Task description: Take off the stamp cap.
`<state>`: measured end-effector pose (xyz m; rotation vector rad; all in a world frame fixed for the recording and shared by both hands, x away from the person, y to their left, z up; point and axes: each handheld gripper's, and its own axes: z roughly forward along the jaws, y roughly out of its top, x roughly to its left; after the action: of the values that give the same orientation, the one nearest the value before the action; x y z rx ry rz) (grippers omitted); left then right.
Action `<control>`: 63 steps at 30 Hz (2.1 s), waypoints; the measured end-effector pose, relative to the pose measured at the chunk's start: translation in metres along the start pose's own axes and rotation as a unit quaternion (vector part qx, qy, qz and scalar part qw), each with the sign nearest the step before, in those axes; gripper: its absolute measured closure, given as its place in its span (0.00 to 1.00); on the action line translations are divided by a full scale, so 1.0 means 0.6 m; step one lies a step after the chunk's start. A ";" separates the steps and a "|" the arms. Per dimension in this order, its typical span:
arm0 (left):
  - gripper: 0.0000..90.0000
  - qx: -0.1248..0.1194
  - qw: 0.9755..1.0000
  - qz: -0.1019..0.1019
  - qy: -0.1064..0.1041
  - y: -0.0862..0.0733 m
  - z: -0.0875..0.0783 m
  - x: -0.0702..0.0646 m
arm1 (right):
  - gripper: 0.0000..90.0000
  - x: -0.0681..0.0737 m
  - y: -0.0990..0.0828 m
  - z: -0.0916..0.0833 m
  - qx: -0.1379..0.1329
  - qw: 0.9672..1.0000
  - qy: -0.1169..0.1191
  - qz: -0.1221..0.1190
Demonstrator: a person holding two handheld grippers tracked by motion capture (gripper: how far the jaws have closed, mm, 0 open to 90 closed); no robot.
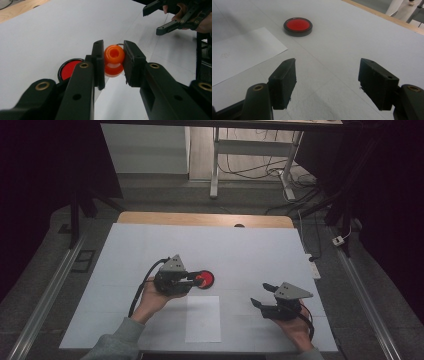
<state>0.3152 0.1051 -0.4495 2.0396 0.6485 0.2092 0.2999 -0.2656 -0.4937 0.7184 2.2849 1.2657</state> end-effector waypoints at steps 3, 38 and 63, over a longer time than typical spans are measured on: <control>0.80 0.000 1.000 -0.001 0.000 0.000 -0.001 0.001 | 0.33 0.004 0.003 0.006 -0.002 1.000 0.004 0.000; 0.80 0.002 1.000 -0.002 -0.001 -0.001 0.002 0.001 | 0.35 0.042 0.043 0.058 -0.012 0.999 0.046 -0.017; 0.80 0.000 1.000 0.000 -0.005 0.000 0.000 -0.001 | 0.35 0.071 0.067 0.094 -0.011 0.997 0.072 -0.028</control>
<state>0.3145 0.1048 -0.4495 2.0405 0.6411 0.1986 0.3096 -0.1847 -0.4915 0.5672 2.3831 1.3551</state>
